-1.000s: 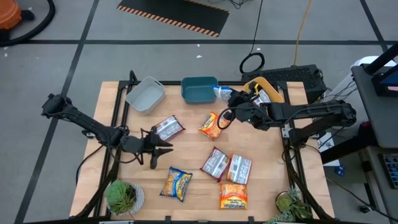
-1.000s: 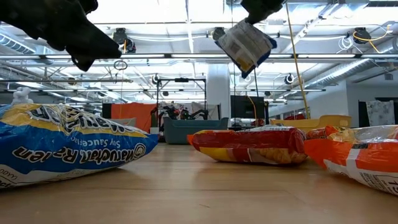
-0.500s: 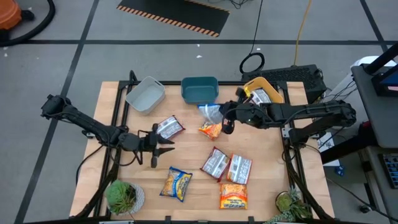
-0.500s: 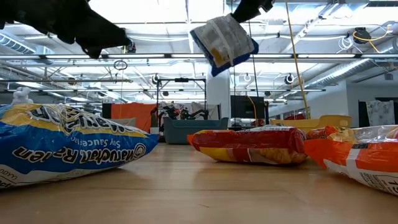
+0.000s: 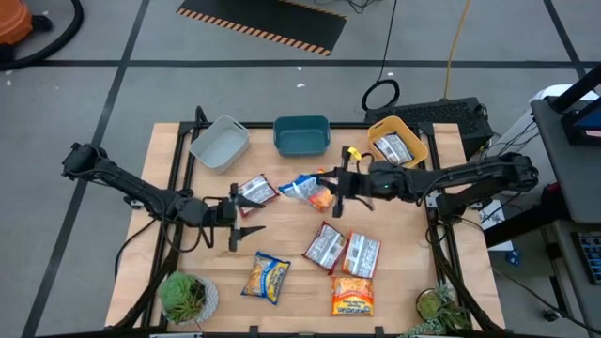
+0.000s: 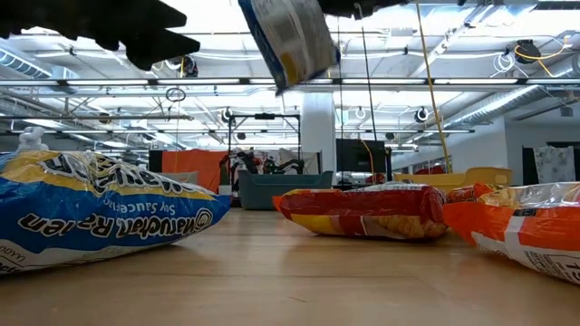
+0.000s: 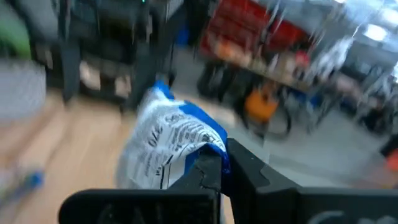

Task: Sort Maruchan noodles
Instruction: Put the top blue noodle pack into the yellow bin

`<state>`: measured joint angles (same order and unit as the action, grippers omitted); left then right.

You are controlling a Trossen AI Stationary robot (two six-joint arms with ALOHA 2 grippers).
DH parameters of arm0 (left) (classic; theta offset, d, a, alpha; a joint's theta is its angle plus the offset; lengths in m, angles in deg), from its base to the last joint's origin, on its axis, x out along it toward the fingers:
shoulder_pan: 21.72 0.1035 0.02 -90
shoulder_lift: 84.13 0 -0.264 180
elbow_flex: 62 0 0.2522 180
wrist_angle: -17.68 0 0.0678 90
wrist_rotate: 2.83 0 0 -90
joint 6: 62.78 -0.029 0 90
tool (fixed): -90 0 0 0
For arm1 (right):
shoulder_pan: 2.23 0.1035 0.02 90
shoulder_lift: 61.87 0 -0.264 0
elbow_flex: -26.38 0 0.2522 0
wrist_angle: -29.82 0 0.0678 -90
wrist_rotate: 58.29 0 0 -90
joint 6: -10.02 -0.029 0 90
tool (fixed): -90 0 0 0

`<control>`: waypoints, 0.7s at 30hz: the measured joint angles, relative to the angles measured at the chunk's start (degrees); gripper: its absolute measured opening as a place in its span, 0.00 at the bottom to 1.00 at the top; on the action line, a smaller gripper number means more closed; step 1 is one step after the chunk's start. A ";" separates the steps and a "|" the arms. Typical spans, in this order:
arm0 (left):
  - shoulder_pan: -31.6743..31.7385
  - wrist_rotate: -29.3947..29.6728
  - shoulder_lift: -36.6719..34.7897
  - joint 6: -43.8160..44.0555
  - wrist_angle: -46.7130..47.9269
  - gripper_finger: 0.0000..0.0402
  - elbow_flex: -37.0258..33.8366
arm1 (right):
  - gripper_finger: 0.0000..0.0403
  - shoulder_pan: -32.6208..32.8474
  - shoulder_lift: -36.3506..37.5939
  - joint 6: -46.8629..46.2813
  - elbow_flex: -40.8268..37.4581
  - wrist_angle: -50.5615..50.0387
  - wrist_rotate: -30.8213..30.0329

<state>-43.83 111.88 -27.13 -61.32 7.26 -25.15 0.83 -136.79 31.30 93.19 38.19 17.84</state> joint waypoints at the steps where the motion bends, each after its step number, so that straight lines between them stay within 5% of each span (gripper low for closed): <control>1: 0.01 1.48 0.00 -0.02 -0.23 0.76 0.00 | 0.00 0.01 0.00 0.03 -0.89 3.33 1.09; 10: 0.07 6.72 1.83 -3.48 -10.65 0.96 0.00 | 0.00 0.05 -0.20 -0.87 -2.31 9.66 3.63; 21: 0.71 10.00 17.33 -10.87 -33.80 0.97 0.00 | 0.00 0.05 -0.20 -3.69 -2.31 13.04 3.56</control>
<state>-43.12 121.88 -9.81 -72.18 -26.54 -25.15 0.88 -136.98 27.60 90.88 51.23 21.41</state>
